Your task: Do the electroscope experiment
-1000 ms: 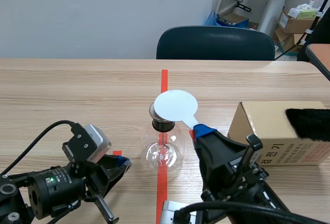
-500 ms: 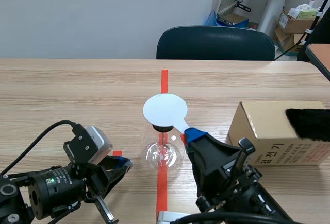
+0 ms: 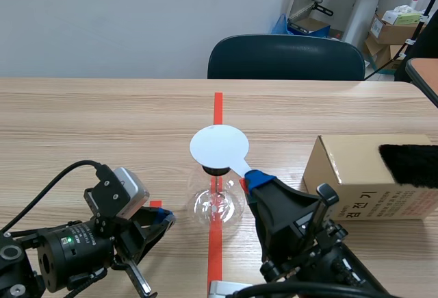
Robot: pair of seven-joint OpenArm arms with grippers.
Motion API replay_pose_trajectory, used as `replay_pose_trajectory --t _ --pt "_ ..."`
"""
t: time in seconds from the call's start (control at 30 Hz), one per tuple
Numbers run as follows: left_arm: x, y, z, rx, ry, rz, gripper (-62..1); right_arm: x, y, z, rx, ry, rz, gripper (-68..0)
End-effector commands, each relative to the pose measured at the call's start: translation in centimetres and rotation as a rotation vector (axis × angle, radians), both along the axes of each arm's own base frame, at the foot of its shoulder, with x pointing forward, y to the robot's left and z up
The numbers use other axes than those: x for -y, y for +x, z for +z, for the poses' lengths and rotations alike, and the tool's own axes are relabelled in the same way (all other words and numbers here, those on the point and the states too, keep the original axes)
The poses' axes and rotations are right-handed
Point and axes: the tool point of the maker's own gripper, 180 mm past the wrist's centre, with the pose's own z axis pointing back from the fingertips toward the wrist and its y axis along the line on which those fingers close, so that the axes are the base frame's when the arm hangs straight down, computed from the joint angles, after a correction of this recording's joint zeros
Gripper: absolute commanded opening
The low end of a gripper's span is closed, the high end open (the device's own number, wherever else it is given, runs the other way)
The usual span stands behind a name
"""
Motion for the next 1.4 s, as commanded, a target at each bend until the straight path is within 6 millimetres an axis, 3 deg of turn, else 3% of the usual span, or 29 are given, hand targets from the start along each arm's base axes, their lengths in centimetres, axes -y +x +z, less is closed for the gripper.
replay_pose_trajectory --t 0.0,0.33,0.87,1.37 --pt "0.9 0.2 1.0 0.022 -0.038 -0.008 -58.4 0.1 0.3 0.7 0.026 0.007 0.004 -66.7" --pt "0.8 0.2 0.9 0.019 -0.034 -0.008 -58.4 2.0 1.4 0.8 0.027 0.016 -0.120 -66.7" --pt "0.9 0.2 1.1 0.026 -0.043 -0.008 -58.4 7.3 3.3 1.0 0.031 0.039 -0.433 -66.7" --pt "0.7 0.2 0.9 0.019 -0.032 -0.007 -58.4 7.8 3.4 1.0 0.031 0.041 -0.464 -66.7"
